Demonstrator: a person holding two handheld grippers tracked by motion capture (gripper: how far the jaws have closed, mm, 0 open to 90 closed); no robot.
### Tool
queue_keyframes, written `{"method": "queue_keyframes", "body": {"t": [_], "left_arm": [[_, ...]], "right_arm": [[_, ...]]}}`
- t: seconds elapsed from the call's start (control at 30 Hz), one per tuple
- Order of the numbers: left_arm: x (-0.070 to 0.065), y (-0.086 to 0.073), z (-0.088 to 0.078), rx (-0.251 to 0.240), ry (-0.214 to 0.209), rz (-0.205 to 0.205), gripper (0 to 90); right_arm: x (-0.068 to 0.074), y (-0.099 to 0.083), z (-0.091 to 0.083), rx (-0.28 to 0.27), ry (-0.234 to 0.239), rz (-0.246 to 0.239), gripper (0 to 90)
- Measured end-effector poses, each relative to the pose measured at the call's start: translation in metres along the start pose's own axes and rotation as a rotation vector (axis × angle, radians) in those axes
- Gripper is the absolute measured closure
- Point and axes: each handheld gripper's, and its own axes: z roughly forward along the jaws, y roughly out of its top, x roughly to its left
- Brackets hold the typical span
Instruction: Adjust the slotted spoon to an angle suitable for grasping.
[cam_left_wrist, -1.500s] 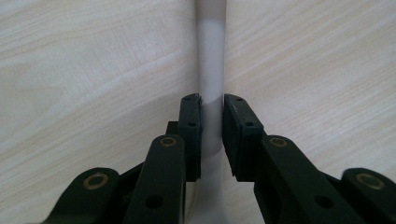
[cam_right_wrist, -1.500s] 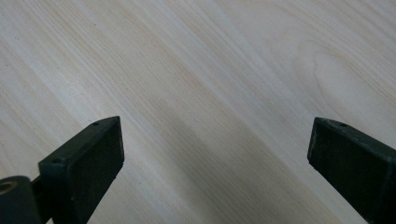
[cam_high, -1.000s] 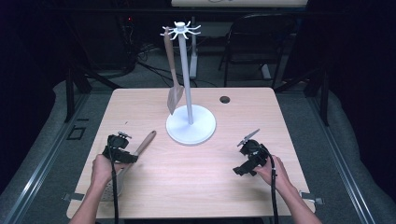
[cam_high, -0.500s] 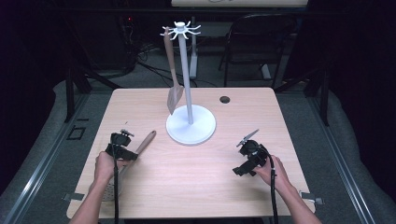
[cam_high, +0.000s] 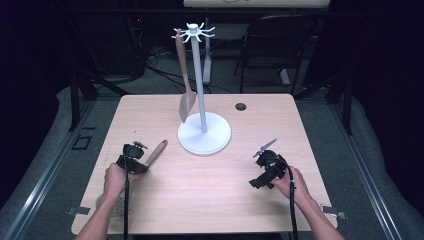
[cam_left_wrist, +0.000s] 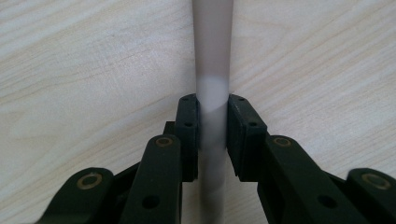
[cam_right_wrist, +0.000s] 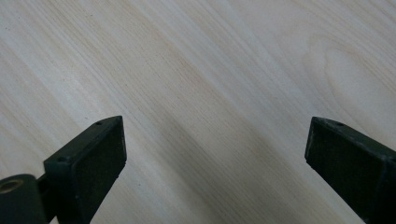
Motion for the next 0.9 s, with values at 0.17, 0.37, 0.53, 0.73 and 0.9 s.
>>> {"method": "queue_keyframes", "body": {"t": [0.17,0.37,0.53,0.73,0.9], "left_arm": [[0.0,-0.003,-0.003,-0.033,-0.009,0.004,76.3],[0.006,-0.007,-0.009,-0.081,-0.034,-0.036,76.3],[0.009,-0.01,-0.014,-0.124,-0.044,-0.058,76.3],[0.009,-0.011,-0.019,-0.167,-0.05,-0.07,76.3],[0.009,-0.012,-0.023,-0.198,-0.044,-0.066,76.3]], "right_arm": [[-0.001,-0.001,-0.002,0.002,-0.004,0.002,5.0],[-0.001,0.0,-0.002,0.001,-0.006,-0.003,5.0],[-0.001,0.0,-0.002,0.0,-0.006,-0.002,5.0],[0.0,0.0,-0.001,0.001,-0.009,0.004,5.0],[-0.001,-0.001,-0.001,-0.002,-0.005,0.001,5.1]]}}
